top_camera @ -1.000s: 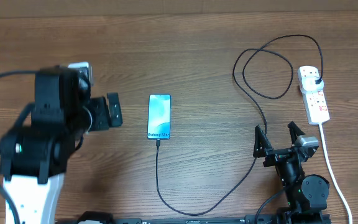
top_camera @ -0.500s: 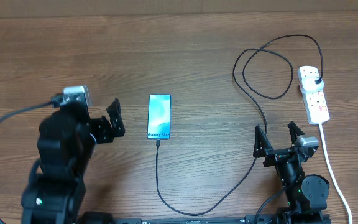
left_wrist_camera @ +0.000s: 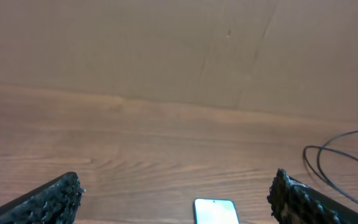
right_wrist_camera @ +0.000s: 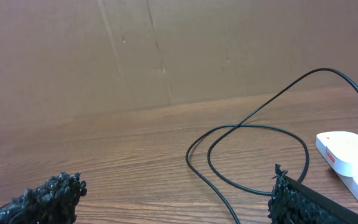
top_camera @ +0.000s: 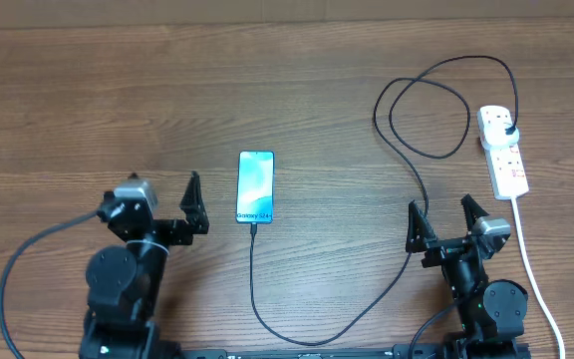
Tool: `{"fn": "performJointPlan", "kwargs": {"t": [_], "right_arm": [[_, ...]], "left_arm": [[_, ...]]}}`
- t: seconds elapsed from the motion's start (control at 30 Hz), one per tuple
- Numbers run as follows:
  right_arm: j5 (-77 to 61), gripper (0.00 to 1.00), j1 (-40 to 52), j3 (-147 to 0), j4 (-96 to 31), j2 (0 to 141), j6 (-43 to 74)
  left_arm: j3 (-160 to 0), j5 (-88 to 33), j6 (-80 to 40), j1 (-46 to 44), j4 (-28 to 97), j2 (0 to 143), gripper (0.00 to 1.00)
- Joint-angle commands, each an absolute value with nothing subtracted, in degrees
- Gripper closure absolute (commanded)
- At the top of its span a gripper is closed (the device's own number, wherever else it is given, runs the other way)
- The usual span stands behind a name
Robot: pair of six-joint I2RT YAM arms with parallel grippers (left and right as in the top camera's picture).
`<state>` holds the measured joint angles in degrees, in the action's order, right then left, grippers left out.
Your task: Plug charger to phone and switch on socket
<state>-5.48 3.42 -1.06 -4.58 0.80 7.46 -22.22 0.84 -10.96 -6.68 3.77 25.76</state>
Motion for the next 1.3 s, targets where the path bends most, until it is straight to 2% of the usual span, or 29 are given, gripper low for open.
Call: {"fn": "performJointPlan", "kwargs": {"t": [0.0,0.47,0.67,0.8,1.27], "right_arm": [[-4.8,0.0,3.7,-0.4,-4.4,0.2,7.4],[-4.8,0.0,3.7,-0.4,-4.4,0.2,7.4],[-4.8,0.0,3.7,-0.4,-4.4,0.2,7.4],[-4.7,0.0,3.7,-0.4,-4.4,0.2,7.4],[-4.8,0.0,3.7,-0.4,-4.4,0.2,7.4]], "left_arm": [[-17.0,0.0,-7.2,-5.4,0.7,21.3,0.0],[-5.7,-3.7,6.3,-4.0,-0.8,7.6,0.0],[-0.3,-3.7,6.7,-4.0,-0.7,1.8,0.0],[-0.3,-3.8,6.7,-4.0,4.3,0.1,0.01],[-0.3,-3.5,6.7,-4.0,4.3,0.2,0.0]]}}
